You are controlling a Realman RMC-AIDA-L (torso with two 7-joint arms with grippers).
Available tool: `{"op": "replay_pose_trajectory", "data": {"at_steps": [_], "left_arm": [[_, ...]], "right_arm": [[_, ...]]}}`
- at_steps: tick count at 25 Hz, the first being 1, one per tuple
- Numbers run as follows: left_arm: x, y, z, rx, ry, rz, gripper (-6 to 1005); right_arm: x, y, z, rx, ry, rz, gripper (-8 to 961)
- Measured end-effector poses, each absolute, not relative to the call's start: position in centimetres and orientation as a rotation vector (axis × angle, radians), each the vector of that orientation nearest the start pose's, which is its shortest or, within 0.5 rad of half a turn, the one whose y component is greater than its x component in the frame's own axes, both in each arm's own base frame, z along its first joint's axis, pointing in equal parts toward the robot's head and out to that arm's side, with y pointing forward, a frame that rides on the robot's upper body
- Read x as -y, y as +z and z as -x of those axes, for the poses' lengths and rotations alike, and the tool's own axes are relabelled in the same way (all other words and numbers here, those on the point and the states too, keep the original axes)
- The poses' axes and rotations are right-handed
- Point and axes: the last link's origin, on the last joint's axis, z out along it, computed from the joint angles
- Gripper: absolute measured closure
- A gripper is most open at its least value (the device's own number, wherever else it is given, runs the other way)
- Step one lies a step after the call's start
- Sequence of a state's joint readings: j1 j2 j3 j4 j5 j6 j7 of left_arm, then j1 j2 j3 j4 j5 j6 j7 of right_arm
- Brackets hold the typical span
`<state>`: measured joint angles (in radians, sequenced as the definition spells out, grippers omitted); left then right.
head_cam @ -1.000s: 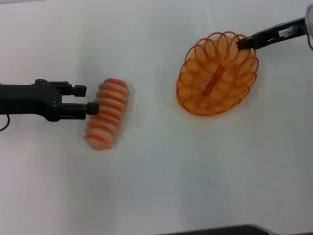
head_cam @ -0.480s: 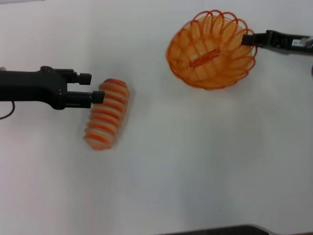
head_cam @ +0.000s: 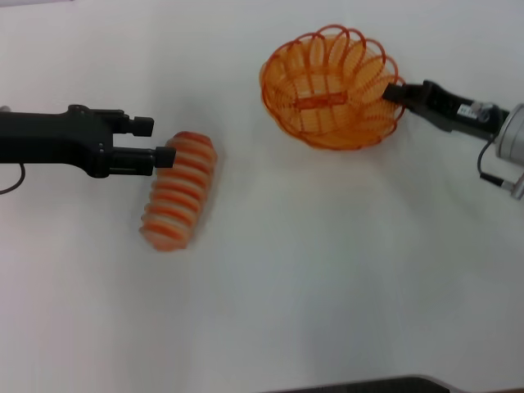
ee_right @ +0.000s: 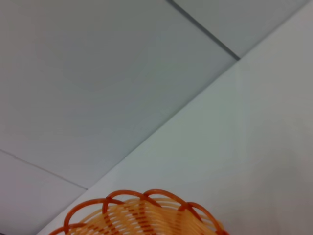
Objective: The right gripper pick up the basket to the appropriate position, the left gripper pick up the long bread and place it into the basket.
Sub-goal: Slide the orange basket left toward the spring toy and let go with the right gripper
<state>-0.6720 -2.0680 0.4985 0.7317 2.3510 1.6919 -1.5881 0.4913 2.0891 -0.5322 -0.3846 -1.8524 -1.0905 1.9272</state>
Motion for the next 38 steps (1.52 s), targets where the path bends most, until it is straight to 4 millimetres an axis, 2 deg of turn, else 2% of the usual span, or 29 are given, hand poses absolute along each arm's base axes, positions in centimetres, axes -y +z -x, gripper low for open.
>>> {"op": "replay_pose_trajectory", "data": {"at_steps": [5, 15, 29, 35, 38], "left_arm": [[-34.3, 1.6, 25.1, 0.797, -0.489, 2.859, 264], [-34.2, 1.5, 25.1, 0.797, -0.49, 2.86, 263], [-34.3, 1.4, 25.2, 0.802, -0.484, 2.855, 265], [-34.3, 1.4, 25.2, 0.801, -0.479, 2.855, 266], [-34.4, 1.4, 25.2, 0.801, -0.477, 2.852, 266]], "right_arm": [[-32.9, -3.0, -34.0, -1.732, 0.919, 1.811, 805], [-32.4, -3.1, -34.3, -1.692, 0.913, 1.833, 763], [-31.6, -3.3, -33.4, -1.629, 0.962, 1.926, 705], [-30.4, -3.0, -33.4, -1.585, 1.018, 1.967, 471], [-29.8, -2.8, -33.7, -1.568, 1.026, 1.963, 419]]}}
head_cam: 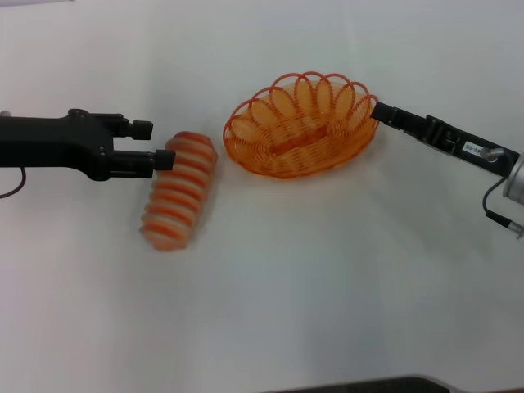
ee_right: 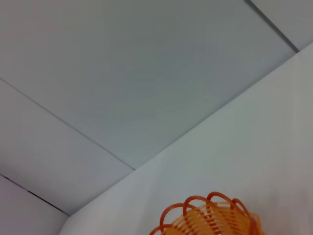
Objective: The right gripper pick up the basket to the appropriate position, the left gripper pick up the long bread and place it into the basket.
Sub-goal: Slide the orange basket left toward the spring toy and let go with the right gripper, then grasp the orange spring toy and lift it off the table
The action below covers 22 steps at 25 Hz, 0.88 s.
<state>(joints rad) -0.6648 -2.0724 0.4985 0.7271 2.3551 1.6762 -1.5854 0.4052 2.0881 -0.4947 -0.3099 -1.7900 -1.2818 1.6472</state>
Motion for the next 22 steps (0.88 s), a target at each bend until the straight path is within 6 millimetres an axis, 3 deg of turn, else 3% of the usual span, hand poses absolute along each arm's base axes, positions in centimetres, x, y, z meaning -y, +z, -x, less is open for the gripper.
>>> {"op": "replay_pose_trajectory", "data": {"at_steps": [7, 13, 16, 17, 18, 22], "left_arm": [[-34.6, 1.4, 25.1, 0.796, -0.474, 2.849, 263], [-34.5, 1.1, 24.9, 0.797, -0.487, 2.85, 264], [-34.5, 0.7, 24.8, 0.8, -0.494, 2.85, 264], [-34.4, 0.6, 24.8, 0.801, -0.497, 2.848, 264], [-34.5, 0.5, 24.8, 0.802, -0.498, 2.846, 264], [-34.4, -0.1, 24.5, 0.807, -0.509, 2.842, 264]], "right_arm": [[-29.1, -1.7, -34.4, -1.479, 1.034, 1.964, 419], [-29.5, 2.2, -35.1, -1.165, 1.065, 1.903, 418], [-30.1, 5.1, -34.2, -0.946, 1.114, 1.894, 418], [-30.6, 7.1, -32.9, -0.796, 1.163, 1.92, 420], [-30.6, 7.1, -32.9, -0.796, 1.163, 1.92, 421], [-31.8, 10.2, -29.6, -0.606, 1.221, 2.124, 426]]}}
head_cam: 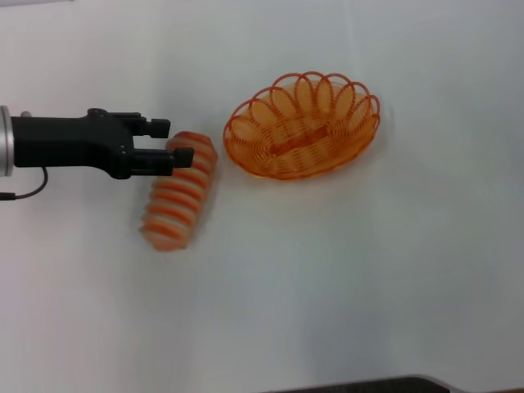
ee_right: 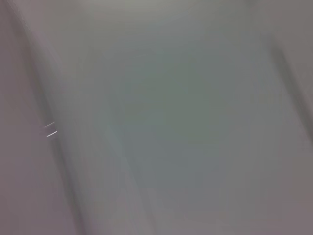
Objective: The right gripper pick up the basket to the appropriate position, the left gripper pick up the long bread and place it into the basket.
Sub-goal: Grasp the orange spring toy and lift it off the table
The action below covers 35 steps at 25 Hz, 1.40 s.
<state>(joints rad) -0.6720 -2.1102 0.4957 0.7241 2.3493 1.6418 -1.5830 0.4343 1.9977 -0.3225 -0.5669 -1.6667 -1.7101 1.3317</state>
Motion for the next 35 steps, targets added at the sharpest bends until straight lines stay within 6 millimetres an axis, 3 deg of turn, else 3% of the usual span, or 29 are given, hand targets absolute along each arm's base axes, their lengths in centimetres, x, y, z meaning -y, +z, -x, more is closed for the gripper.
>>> {"op": "replay_pose_trajectory", "data": {"at_steps": [3, 7, 12, 18, 24, 27, 29, 33, 35], "left_arm": [[-34.5, -0.3, 24.2, 0.807, -0.521, 2.842, 264], [-34.6, -0.4, 24.0, 0.81, -0.558, 2.822, 264], [-34.4, -0.1, 24.3, 0.833, -0.612, 2.784, 264], [-34.1, 0.0, 24.9, 0.894, -0.611, 2.758, 264], [-35.4, 1.2, 24.3, 1.106, -0.414, 2.688, 264], [-36.2, 1.7, 22.4, 1.281, -0.186, 2.614, 264], [-36.4, 1.6, 20.5, 1.302, 0.031, 2.584, 264], [-36.4, 1.1, 17.0, 1.309, 0.258, 2.52, 263], [-36.3, 0.7, 16.3, 1.322, 0.276, 2.515, 263]], "right_arm": [[-32.5, 11.2, -27.7, -0.555, 1.096, 2.398, 427], [-32.5, 10.7, -27.2, -0.574, 0.701, 2.736, 429], [-31.2, 9.5, -28.7, -0.626, 0.569, 2.769, 431], [-29.5, 7.2, -31.8, -0.717, 0.49, 2.658, 433], [-29.4, 6.2, -32.6, -0.75, 0.452, 2.615, 433], [-29.7, 6.2, -32.6, -0.747, 0.445, 2.604, 433], [-30.0, 6.2, -32.6, -0.744, 0.443, 2.597, 433], [-30.2, 6.4, -32.5, -0.739, 0.453, 2.586, 433], [-30.3, 6.4, -32.5, -0.738, 0.451, 2.579, 432]]}}
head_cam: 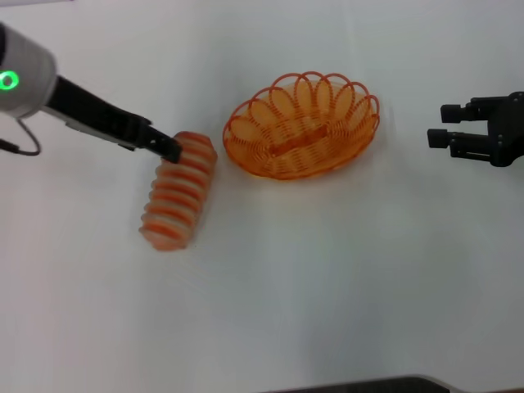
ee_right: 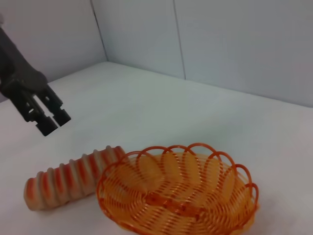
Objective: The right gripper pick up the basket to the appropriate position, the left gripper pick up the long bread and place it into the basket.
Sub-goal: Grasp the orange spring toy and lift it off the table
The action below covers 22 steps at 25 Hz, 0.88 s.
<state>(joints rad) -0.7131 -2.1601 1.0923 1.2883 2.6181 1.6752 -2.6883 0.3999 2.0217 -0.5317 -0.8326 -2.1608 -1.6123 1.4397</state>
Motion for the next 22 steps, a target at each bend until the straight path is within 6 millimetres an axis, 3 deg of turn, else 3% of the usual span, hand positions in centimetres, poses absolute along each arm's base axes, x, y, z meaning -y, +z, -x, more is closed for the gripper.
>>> {"op": "replay_pose_trajectory", "data": {"at_steps": [7, 14, 22], "left_arm": [[-36.6, -1.9, 14.9, 1.296, 0.377, 2.507, 263], [-37.4, -4.0, 16.2, 1.295, 0.451, 2.434, 263], [-37.8, -4.6, 17.2, 1.295, 0.487, 2.383, 263]], "right_arm": [[-30.5, 6.4, -32.7, -0.749, 0.456, 2.543, 432], [-30.7, 6.2, -32.6, -0.738, 0.453, 2.54, 432], [-30.9, 6.4, -32.6, -0.731, 0.498, 2.489, 432]]}}
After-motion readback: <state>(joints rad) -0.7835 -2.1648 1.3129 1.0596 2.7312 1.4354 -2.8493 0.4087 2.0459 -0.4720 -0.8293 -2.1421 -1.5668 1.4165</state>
